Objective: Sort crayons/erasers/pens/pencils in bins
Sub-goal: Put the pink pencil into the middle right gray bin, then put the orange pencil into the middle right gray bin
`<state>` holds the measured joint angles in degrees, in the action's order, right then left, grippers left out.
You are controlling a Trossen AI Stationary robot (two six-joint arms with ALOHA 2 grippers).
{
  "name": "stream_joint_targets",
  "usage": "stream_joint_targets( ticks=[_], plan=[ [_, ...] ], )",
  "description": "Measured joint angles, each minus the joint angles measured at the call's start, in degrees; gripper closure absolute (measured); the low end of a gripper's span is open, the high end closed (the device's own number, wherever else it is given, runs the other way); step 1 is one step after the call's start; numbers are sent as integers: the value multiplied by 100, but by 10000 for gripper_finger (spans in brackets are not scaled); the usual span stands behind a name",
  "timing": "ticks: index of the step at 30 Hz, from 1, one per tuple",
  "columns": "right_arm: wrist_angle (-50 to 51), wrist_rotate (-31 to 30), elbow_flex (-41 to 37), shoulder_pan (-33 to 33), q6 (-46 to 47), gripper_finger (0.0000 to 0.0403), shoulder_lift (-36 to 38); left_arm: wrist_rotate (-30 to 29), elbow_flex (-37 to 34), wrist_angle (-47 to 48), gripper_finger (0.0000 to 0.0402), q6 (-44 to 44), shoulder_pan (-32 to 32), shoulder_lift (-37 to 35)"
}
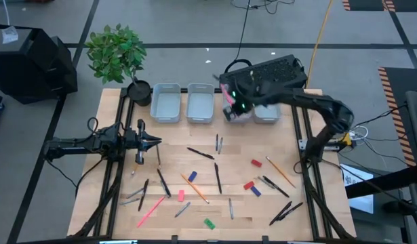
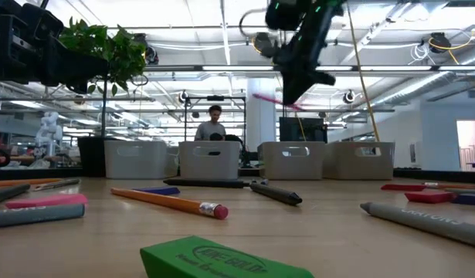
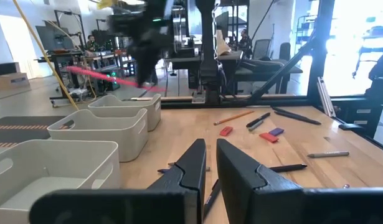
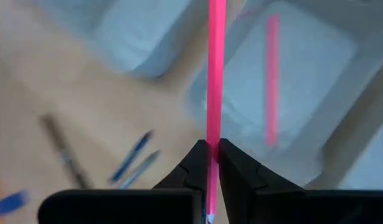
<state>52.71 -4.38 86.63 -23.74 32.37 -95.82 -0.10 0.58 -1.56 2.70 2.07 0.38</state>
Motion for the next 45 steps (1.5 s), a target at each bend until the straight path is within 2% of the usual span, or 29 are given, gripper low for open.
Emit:
stream_joint_targets(
  ticks=[3,8,14,19,30,35,38,42,45],
  plan=[
    [216,-8,367,-468,-514,383,-472,0,0,0,357,2,0,0],
    [362,-9,428,-862,-1040,383,-1015,0,1,-2,357,2,0,-1],
    [265,-21,136,-897,-1210,383,-1265,1,0,-2,357,1,-1,0],
    [-322,-16,-165,-893,-1212,375,-1286,1,0,-2,357,2,0,-1],
    [-514,-31,-739,-890,-955,314,-1285,0,0,0,357,2,0,-2],
    [-363,-54,-750,-648,-768,278,-648,0,0,-1,357,-4,-2,-1],
    [-73,-416,-745,-247,-586,266,55,0,0,0,357,-1,-2,-2],
    [657,-683,-737,634,-33,262,993,0,0,0,357,0,0,-2],
    [1529,-866,-747,1508,779,261,1439,0,0,-1,357,0,-1,-2]
  ],
)
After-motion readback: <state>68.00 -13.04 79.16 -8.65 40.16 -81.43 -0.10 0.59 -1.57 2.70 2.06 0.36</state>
